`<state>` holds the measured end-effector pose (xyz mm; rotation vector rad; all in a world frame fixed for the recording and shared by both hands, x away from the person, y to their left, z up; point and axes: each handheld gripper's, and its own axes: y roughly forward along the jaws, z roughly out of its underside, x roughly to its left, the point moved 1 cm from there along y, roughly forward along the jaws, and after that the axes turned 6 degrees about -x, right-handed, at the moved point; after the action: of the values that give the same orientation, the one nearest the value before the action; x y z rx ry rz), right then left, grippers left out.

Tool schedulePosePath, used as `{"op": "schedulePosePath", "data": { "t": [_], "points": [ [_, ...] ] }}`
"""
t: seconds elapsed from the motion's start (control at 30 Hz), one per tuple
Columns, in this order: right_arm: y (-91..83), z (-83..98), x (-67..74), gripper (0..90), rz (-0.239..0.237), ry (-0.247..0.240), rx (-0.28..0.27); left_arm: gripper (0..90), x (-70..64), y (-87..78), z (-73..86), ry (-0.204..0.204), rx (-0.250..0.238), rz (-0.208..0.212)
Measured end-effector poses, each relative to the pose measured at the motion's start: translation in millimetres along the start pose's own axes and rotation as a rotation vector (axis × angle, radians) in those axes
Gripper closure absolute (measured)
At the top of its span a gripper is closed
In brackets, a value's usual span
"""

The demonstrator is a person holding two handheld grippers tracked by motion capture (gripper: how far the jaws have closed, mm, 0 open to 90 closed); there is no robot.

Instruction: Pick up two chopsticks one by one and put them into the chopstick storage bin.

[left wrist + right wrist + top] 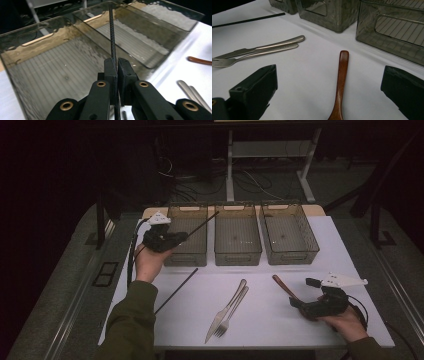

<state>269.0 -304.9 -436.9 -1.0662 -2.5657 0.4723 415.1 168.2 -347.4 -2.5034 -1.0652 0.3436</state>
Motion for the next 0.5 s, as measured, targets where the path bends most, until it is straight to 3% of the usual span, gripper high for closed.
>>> {"op": "schedulePosePath", "data": {
  "t": [0.5],
  "points": [
    [-1.0,0.0,-1.2,0.2,0.004,0.003,-0.001,85.4,39.5,16.8,3.4,-0.081,0.062,-0.122]
  ]
}}
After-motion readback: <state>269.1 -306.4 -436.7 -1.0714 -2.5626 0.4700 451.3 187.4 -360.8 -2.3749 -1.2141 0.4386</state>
